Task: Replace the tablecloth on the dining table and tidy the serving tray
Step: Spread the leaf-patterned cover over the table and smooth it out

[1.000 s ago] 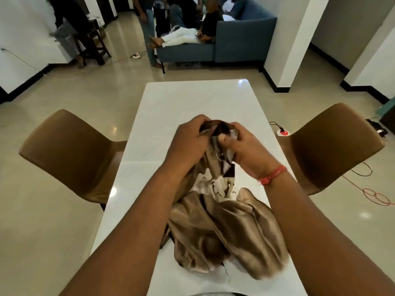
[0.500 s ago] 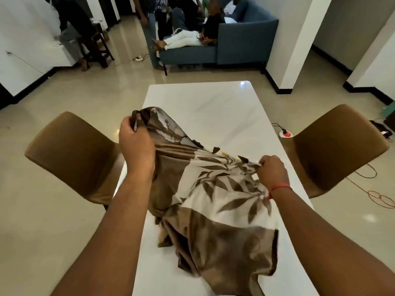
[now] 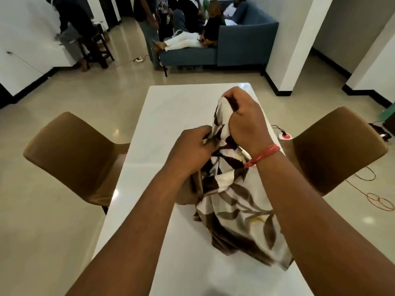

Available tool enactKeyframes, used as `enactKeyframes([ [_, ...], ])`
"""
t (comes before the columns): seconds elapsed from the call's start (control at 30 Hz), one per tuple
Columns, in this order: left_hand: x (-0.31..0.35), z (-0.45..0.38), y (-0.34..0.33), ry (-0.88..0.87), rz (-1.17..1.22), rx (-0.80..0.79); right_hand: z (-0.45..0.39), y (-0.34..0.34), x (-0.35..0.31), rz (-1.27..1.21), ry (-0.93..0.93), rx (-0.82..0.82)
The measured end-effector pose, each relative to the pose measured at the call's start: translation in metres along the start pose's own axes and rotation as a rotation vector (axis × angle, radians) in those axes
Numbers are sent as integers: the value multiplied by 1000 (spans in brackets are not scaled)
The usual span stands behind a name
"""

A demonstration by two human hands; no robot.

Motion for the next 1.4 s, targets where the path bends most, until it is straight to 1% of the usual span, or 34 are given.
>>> enactKeyframes([
  [0.07,-5,-2,8,43,124,49,5,3,15,-213,-232,57],
  [0.1,-7,-3,14,62,203,57,9,6,24,-264,-311,106],
  [0.17,-11,-3,22,82,321,69,17,13,37,-255,-376,161],
  [0.2,-12,-4,25,91,363,83,20,15,41,-237,-371,150],
  [0.23,-11,-4,27,101,400,104,23,18,44,-214,-340,92],
  [0.27,-12,-4,28,114,444,129,26,20,46,-180,-291,-5],
  [0.3,-13,-3,28,135,490,155,29,22,47,-143,-243,-122],
  [0.37,-12,0,26,155,570,163,32,26,49,-100,-204,-356],
  [0.47,-7,4,25,161,703,191,39,23,56,54,-239,-648],
  [0.5,-3,4,28,160,770,224,44,19,61,142,-268,-723],
  [0.53,0,5,32,154,833,255,51,14,69,212,-294,-750],
  [0.57,4,5,37,140,880,280,57,9,80,248,-316,-727],
  [0.6,6,5,42,119,906,294,62,5,90,270,-343,-668],
  [0.67,6,6,47,80,921,292,69,2,106,312,-387,-513],
  [0.73,1,9,49,74,952,288,63,9,111,378,-408,-285],
  [0.8,-8,13,47,93,990,294,47,25,105,388,-417,-23],
  [0.83,-13,14,46,112,991,299,37,34,101,346,-434,83],
  [0.87,-16,16,44,135,987,303,26,42,96,254,-468,155],
  [0.9,-19,16,43,165,987,315,16,47,90,108,-508,190],
  [0.93,-22,16,43,201,996,340,9,51,84,-42,-532,180],
  [1.0,-29,14,46,268,1001,412,3,55,66,-218,-498,72],
  [1.07,-37,11,52,308,978,469,4,59,48,-251,-358,-70],
  [1.1,-39,11,54,319,957,487,5,61,42,-230,-281,-133],
  [1.17,-39,11,56,307,930,508,7,61,39,-74,-163,-294],
  [1.2,-38,11,56,292,925,507,9,61,40,21,-151,-384],
  [1.33,-31,11,56,259,916,475,22,64,47,253,-219,-692],
  [1.4,-29,12,59,269,954,504,27,65,52,377,-262,-792],
])
Point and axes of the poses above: each hand's wrist, its own z-axis away from the middle knuckle, its own y-axis out of the back of the hand, x = y × z, the point moved 1 cm from there along -z, towards the middle knuckle, and after that the axes turned 1 degree about y, right-handed, at the moved point
